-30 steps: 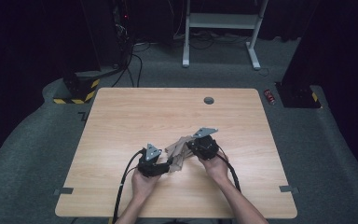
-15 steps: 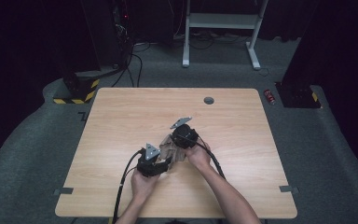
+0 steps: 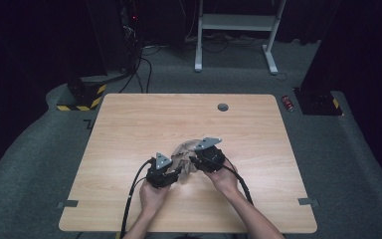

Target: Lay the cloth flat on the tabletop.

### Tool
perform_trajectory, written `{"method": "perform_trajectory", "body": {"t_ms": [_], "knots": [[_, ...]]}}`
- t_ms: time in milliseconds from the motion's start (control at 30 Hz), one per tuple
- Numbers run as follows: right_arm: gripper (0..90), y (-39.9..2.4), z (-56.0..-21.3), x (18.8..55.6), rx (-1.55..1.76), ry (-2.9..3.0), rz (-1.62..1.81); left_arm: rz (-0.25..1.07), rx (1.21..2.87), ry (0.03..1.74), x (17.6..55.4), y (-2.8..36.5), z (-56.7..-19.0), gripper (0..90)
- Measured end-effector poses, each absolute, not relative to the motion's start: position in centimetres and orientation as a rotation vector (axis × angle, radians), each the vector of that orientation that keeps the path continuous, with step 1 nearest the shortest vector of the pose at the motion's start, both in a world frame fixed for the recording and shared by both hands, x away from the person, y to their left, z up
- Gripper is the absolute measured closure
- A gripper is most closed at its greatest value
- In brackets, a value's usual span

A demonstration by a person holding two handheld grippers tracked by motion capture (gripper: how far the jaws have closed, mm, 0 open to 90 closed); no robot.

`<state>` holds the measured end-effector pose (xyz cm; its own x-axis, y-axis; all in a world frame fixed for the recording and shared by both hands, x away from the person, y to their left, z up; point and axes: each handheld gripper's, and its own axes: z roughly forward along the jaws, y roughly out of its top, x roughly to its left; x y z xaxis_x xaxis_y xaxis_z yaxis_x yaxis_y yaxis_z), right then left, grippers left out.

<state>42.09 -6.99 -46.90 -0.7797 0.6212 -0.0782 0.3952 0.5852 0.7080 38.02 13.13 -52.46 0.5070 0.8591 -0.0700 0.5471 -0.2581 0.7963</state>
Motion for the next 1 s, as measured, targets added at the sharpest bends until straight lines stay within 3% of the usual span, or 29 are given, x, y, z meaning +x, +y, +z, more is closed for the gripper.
{"method": "perform_trajectory", "body": {"t_ms": [200,233,267,333,367,467,733,900,1000], "knots": [[63.0,-7.4,-49.5,42.1,0.892,2.524,0.947,0.49,1.961,1.177,38.2,13.1,-52.5,66.8],[64.9,-7.3,-49.7,42.2,0.891,2.523,0.939,0.488,1.975,1.177,38.2,13.0,-52.5,66.8],[74.3,-7.2,-50.1,42.4,0.895,2.533,0.914,0.495,1.975,1.179,38.2,13.0,-52.5,73.2],[78.7,-7.2,-50.2,42.5,0.894,2.535,0.906,0.503,1.977,1.181,38.2,12.9,-52.5,75.9],[87.6,-7.3,-50.3,42.6,0.883,2.539,0.902,0.5,1.977,1.183,38.3,12.9,-52.5,83.2],[89.2,-7.4,-50.1,42.7,0.884,2.539,0.915,0.48,1.976,1.171,38.4,13.1,-52.5,89.2],[89.8,-9.0,-46.1,42.2,0.817,2.454,0.978,0.478,1.93,1.175,38.5,15.1,-51.2,89.9],[89.8,-9.9,-45.2,43.0,0.842,2.415,0.971,0.532,1.918,1.224,39.7,17.1,-49.8,89.9],[89.5,-10.2,-45.7,43.7,0.896,2.419,0.949,0.484,1.94,1.289,40.3,17.5,-50.6,88.0]]}}
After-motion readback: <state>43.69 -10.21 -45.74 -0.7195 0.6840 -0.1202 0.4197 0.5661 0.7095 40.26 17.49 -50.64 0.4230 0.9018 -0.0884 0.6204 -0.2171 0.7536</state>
